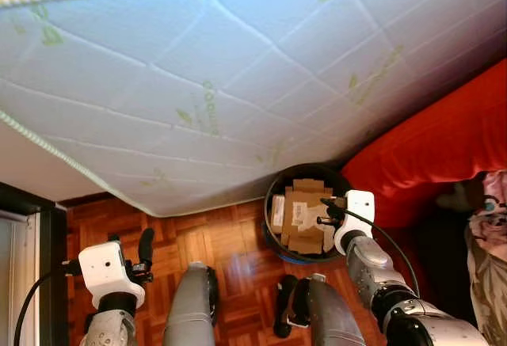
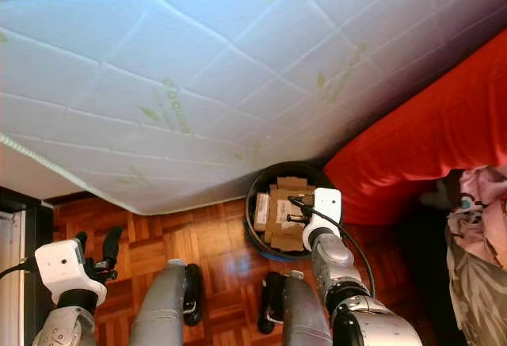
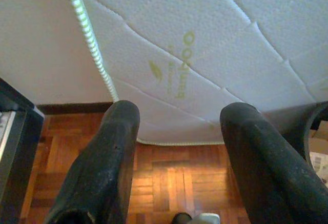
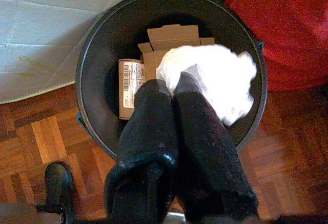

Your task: Clean up the room

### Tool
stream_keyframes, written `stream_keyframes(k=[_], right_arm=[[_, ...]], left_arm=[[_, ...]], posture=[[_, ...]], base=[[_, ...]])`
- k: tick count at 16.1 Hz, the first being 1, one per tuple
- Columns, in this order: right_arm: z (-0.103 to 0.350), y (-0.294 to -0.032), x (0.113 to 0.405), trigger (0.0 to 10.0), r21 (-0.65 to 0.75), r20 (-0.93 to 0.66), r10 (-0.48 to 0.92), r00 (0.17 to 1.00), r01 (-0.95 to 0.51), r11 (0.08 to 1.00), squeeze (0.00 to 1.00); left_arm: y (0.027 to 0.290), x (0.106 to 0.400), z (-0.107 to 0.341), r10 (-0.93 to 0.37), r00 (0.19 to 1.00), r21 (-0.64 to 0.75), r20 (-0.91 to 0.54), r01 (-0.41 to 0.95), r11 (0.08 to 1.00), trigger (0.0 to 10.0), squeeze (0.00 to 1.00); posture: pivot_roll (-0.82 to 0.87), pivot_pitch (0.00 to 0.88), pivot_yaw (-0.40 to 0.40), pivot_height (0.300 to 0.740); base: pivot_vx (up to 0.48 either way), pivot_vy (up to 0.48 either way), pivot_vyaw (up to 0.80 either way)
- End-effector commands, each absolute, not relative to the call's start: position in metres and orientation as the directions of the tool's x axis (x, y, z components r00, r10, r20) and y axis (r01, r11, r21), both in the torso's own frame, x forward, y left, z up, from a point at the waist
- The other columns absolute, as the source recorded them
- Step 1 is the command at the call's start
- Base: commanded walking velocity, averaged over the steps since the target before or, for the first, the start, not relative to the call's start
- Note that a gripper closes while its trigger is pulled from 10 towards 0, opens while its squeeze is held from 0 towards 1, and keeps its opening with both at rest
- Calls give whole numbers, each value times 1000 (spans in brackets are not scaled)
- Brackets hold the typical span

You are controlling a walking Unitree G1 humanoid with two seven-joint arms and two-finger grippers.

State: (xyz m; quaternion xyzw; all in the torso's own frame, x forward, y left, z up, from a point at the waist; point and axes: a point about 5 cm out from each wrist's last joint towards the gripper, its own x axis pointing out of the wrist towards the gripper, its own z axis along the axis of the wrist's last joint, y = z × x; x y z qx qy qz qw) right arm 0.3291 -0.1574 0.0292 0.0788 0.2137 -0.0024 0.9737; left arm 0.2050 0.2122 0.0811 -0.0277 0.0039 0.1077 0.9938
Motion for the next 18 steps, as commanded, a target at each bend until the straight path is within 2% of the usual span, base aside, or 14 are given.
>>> stream_keyframes(k=[1,9,10,13,18], right_arm=[[20,-160,322,10000,162,-448,16,894,64,985,0],[10,-159,314,10000,151,-502,37,864,46,987,0],[10,-159,313,10000,160,-502,48,863,38,986,1000],[9,-156,313,10000,134,-511,93,855,-28,991,1000],[7,-139,310,10000,76,-533,255,807,-255,964,1000]], left_arm=[[212,197,76,223,973,-53,-59,-226,973,10000,0],[217,191,78,224,969,-52,-109,-230,972,10000,0],[218,190,78,225,968,-51,-115,-232,971,10000,0],[219,189,75,225,966,-50,-126,-233,971,10000,0],[221,187,72,227,964,-50,-135,-236,971,10000,0]], posture=[[266,492,-42,655],[278,519,-35,655],[278,522,-33,655],[280,526,-32,655],[287,532,-29,655]], base=[[0,0,0],[0,0,0],[0,0,0],[0,0,0],[0,0,0]])
